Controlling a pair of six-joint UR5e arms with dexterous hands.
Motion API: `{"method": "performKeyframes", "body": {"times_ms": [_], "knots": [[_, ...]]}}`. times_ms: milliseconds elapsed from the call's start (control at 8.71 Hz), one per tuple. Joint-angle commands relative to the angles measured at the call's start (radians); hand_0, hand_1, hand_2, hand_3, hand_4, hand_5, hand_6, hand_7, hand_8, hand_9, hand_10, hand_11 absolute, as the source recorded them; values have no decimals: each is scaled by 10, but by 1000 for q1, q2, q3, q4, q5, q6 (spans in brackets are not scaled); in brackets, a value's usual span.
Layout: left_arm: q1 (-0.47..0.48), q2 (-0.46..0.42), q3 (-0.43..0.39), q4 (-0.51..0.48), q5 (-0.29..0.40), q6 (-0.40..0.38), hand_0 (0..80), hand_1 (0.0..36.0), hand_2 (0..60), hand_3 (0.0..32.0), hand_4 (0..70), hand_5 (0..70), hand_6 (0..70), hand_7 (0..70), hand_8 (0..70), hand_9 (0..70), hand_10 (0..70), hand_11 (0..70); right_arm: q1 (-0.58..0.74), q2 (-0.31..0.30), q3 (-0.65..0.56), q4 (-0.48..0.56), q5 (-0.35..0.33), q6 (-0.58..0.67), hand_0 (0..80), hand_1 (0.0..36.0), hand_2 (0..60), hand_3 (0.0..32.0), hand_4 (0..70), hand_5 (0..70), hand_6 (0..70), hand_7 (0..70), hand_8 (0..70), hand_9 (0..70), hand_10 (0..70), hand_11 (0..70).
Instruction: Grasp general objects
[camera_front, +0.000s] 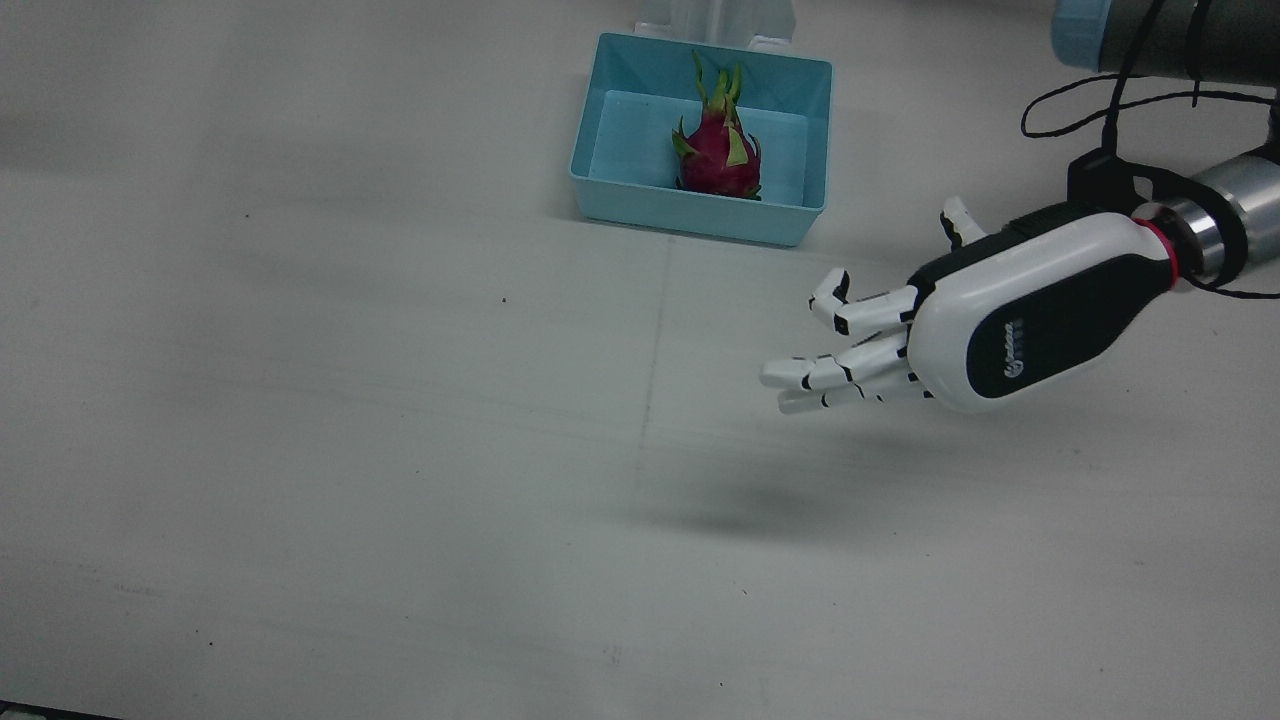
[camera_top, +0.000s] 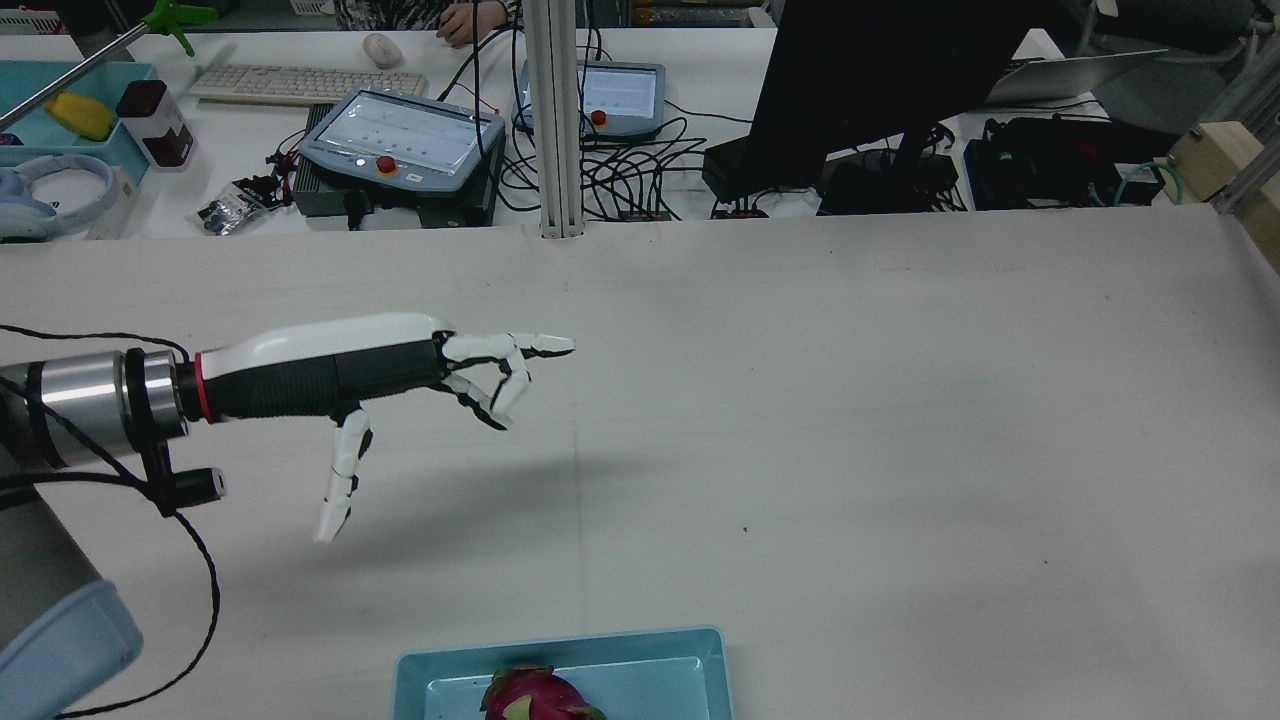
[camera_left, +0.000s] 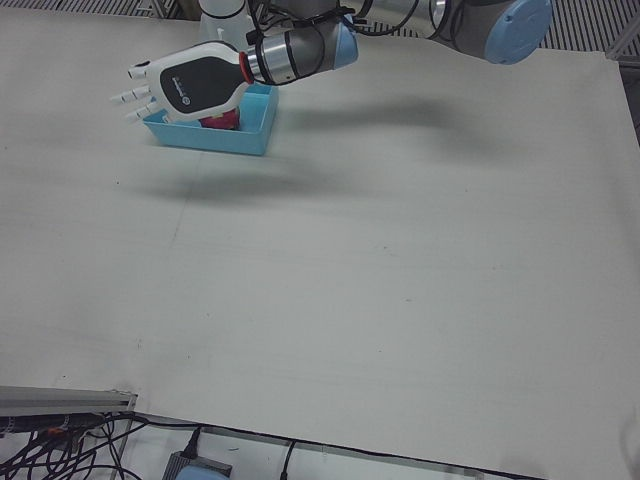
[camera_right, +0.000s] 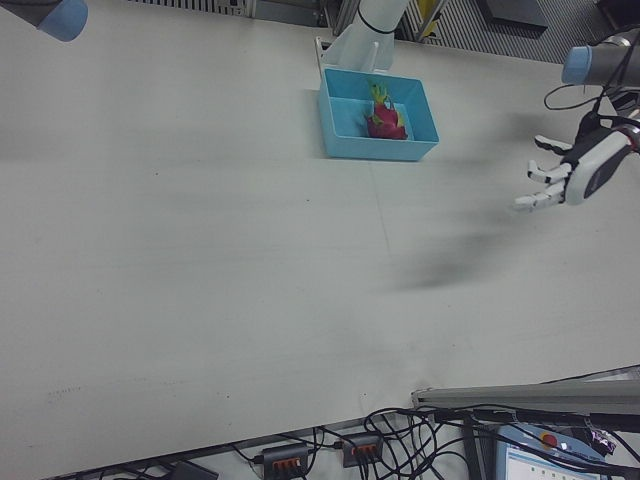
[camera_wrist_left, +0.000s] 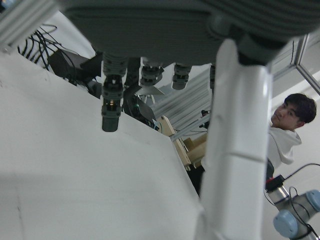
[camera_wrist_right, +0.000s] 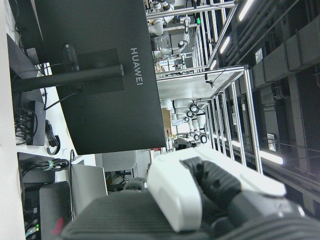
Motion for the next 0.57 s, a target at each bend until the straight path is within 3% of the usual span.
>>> {"method": "performKeyframes", "body": {"times_ms": [0, 115, 230, 459], "knots": [[-238, 2, 311, -200, -101, -67, 800, 277, 0, 0, 223, 700, 127, 185, 96, 54, 84, 152, 0, 0, 2, 0, 0, -1, 0, 0, 0, 0, 0, 0, 0, 0, 0, 0, 0, 0], [-291, 2, 413, -226, -138, -64, 800, 321, 0, 0, 243, 689, 132, 167, 28, 47, 87, 162, 0, 0, 2, 0, 0, -1, 0, 0, 0, 0, 0, 0, 0, 0, 0, 0, 0, 0], [-308, 2, 439, -220, -201, -65, 800, 280, 0, 0, 239, 676, 150, 190, 38, 63, 93, 167, 0, 0, 2, 0, 0, -1, 0, 0, 0, 0, 0, 0, 0, 0, 0, 0, 0, 0], [-323, 2, 523, -235, -219, -61, 800, 271, 0, 0, 204, 608, 137, 178, 29, 52, 91, 164, -1, 0, 2, 0, 0, -1, 0, 0, 0, 0, 0, 0, 0, 0, 0, 0, 0, 0]]}}
